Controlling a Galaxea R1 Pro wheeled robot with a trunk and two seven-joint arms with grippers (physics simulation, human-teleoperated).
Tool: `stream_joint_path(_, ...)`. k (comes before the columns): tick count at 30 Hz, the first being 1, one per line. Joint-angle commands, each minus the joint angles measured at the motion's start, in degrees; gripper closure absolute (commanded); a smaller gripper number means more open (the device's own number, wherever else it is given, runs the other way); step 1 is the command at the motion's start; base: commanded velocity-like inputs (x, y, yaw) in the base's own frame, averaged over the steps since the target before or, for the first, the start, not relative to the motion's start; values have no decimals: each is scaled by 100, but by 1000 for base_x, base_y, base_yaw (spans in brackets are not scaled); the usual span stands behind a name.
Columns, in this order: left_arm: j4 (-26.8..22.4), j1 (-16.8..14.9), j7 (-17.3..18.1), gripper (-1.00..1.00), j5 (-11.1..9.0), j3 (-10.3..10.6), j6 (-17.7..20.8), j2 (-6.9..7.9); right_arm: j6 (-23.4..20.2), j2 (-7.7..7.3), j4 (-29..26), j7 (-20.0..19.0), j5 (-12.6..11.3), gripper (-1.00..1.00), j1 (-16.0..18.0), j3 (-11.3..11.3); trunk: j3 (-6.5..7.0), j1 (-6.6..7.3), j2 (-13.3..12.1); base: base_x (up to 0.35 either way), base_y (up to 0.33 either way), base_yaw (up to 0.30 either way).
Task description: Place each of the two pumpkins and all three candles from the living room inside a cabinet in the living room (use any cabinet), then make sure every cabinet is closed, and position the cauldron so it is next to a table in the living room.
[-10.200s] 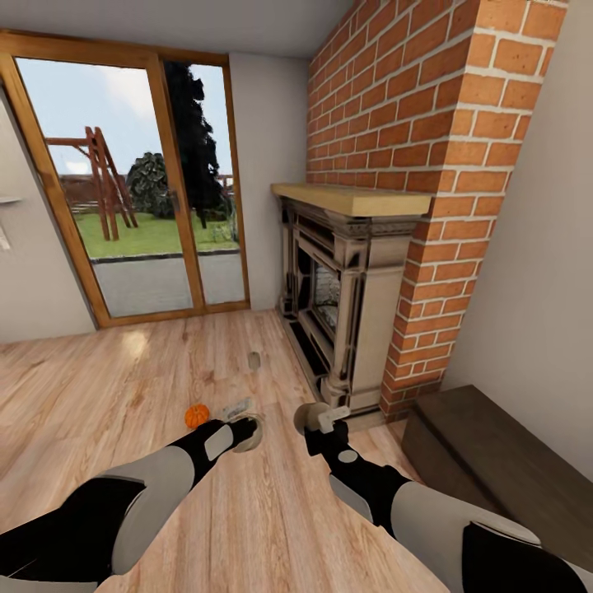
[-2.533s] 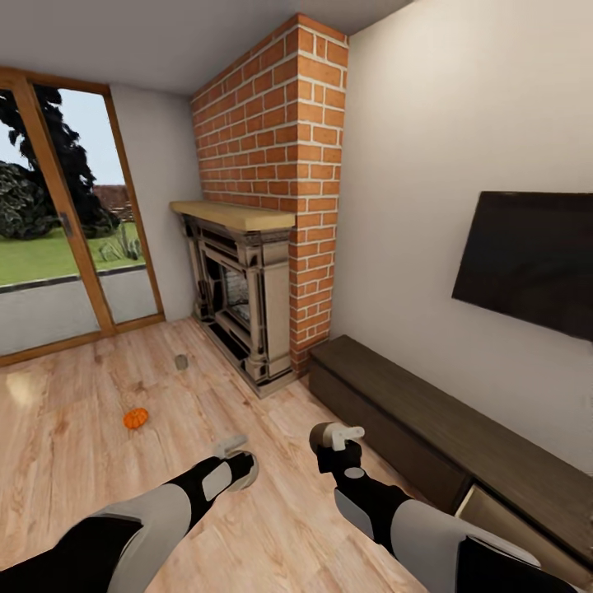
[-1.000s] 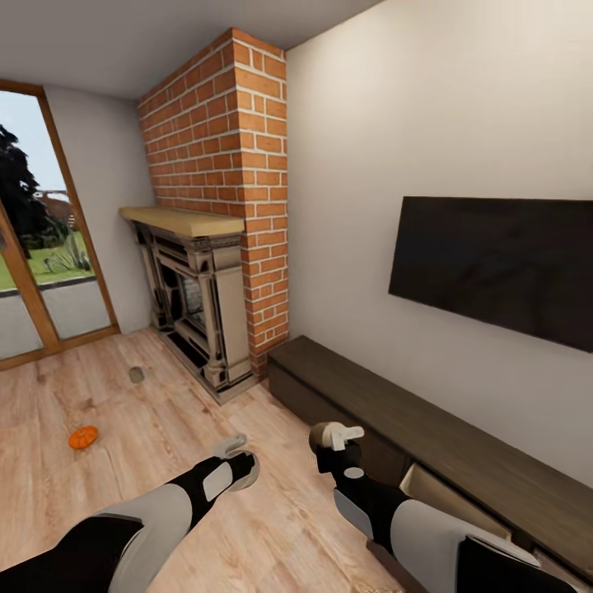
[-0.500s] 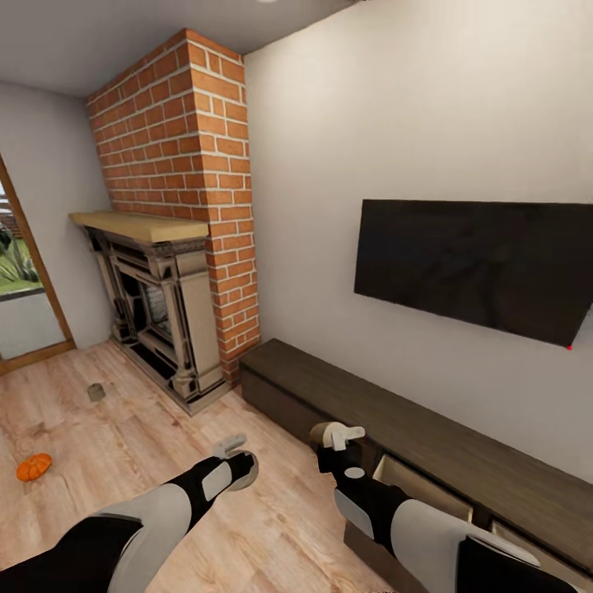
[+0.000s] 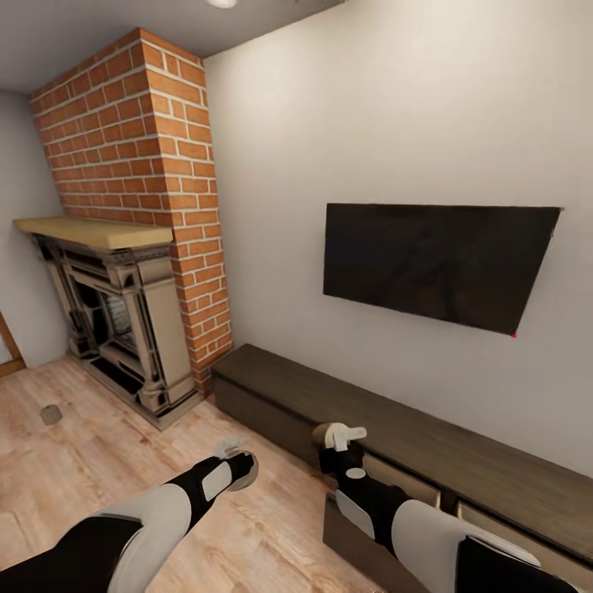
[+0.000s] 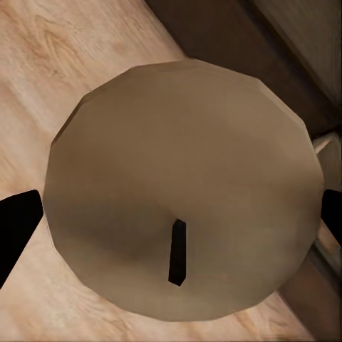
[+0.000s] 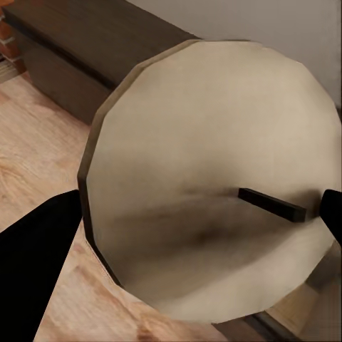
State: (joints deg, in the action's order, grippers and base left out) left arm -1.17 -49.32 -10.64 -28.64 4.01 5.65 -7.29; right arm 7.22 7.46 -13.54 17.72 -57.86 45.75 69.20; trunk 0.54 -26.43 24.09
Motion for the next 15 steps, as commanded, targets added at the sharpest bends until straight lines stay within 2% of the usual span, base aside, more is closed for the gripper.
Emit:
stream_joint_path(1,-15,1,-35,100,-36,48,32,0,25,1,-1,21,-41,100,4,50,4,-2,5,0,0,-251)
stream_joint_path(7,-15,1,-29,100,-31,48,27,-2,25,1,-18,18,-38,100,4,44,34,-2,5,0,0,-249)
stream_joint_path(9,-22,1,-33,100,54,67,25,-19,25,1,-36,20,-34,100,5,23,44,-2,5,0,0,-244)
stream_joint_path(11,-41,1,-51,100,414,154,32,-32,20,5,-50,25,-33,100,8,8,52,-2,5,0,0,-239)
stream_joint_path(12,-130,1,-64,100,793,213,45,-51,14,7,-57,27,-32,100,10,1,56,-2,5,0,0,-232)
stream_joint_path(14,-362,1,-77,100,1056,241,95,-112,1,4,-63,39,-31,100,12,-5,63,-2,5,0,0,-228)
stream_joint_path(15,-419,1,-79,100,1093,244,121,-132,-3,4,-64,44,-29,100,12,-7,65,-2,5,0,0,-226)
